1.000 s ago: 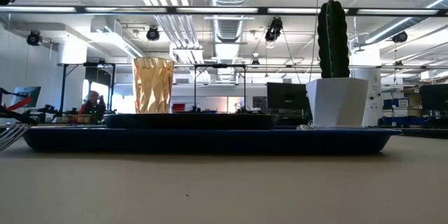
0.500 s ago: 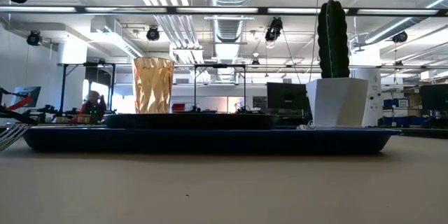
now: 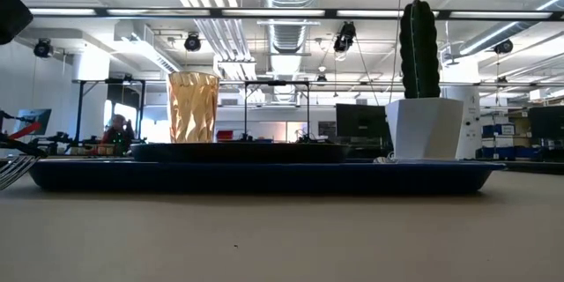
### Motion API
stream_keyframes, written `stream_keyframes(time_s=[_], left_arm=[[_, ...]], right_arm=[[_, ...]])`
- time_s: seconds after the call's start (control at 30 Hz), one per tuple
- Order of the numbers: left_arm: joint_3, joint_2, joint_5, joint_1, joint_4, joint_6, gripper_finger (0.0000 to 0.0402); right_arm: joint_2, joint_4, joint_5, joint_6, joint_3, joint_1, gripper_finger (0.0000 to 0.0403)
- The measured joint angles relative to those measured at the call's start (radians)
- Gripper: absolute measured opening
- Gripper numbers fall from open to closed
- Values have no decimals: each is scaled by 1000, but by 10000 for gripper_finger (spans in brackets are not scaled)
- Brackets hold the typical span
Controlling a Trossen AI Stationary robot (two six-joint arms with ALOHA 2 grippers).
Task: Pick and place plate/cup/fork/spoon on tray
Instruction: Put the fork on the blue tray between the black plate and the orange spoon
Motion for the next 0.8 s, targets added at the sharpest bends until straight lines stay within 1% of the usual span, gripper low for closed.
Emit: stream_keyframes(time_s=[0.13, 0.23, 0.37, 0.7, 0.8], left_arm=[[0, 42, 1, 4, 48, -1, 128], [-1, 57, 1, 8, 46, 0, 128], [-13, 60, 2, 12, 41, -2, 128], [-37, 61, -5, 39, 37, -1, 127], [-38, 61, -28, 47, 37, -1, 128]], right_arm=[[0, 0, 0, -2, 0, 0, 22], [0, 0, -10, -1, 0, 0, 22], [0, 4, -43, 1, 0, 0, 22], [0, 4, -43, 1, 0, 0, 22], [0, 4, -43, 1, 0, 0, 22]])
